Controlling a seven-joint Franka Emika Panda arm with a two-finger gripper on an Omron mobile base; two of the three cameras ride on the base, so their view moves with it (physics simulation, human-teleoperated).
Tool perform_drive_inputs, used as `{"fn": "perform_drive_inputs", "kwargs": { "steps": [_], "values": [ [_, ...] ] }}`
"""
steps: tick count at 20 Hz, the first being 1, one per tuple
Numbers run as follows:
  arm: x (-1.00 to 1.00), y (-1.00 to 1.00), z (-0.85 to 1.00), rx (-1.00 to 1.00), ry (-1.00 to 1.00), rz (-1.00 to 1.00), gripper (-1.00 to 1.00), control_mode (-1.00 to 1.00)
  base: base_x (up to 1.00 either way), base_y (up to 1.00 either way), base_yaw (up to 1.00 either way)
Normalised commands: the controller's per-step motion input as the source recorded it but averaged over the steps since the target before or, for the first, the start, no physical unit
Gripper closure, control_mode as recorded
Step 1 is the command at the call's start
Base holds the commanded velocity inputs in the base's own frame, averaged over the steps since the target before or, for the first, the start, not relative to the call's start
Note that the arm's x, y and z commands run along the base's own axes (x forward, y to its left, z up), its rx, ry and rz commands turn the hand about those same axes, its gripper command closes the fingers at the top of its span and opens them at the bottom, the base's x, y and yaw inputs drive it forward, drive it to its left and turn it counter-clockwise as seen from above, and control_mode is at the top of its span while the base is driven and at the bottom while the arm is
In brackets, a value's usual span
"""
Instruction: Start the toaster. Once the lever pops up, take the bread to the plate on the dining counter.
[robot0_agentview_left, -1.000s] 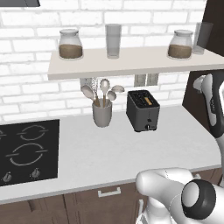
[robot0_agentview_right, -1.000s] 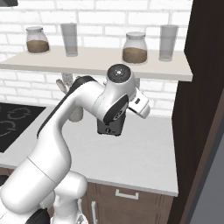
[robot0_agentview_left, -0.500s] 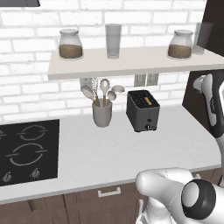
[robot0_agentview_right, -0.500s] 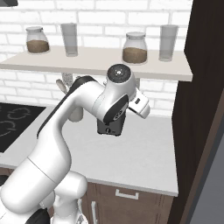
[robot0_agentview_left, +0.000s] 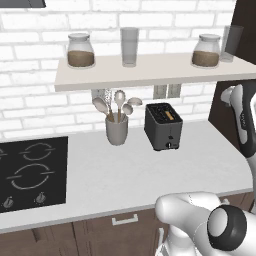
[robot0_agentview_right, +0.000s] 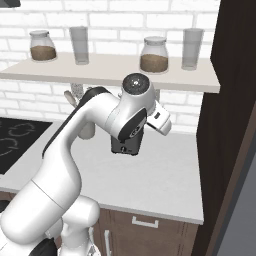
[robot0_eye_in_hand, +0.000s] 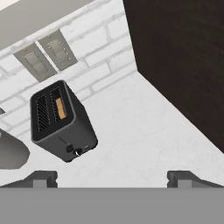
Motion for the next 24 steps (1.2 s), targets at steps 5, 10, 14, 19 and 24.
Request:
{"fn": "perform_drive_inputs", "kwargs": {
  "steps": [5, 10, 14, 19, 24],
  "values": [
    [0.00, 0.00, 0.00, 0.00, 0.00, 0.00, -1.00, -1.00, 0.00, 0.00, 0.00],
    [0.00, 0.00, 0.00, 0.00, 0.00, 0.00, -1.00, -1.00, 0.00, 0.00, 0.00],
    [0.00, 0.00, 0.00, 0.00, 0.00, 0.00, -1.00, -1.00, 0.00, 0.00, 0.00],
    [0.00, 0.00, 0.00, 0.00, 0.00, 0.00, -1.00, -1.00, 0.00, 0.00, 0.00],
    [0.00, 0.00, 0.00, 0.00, 0.00, 0.00, -1.00, -1.00, 0.00, 0.00, 0.00]
  ]
}}
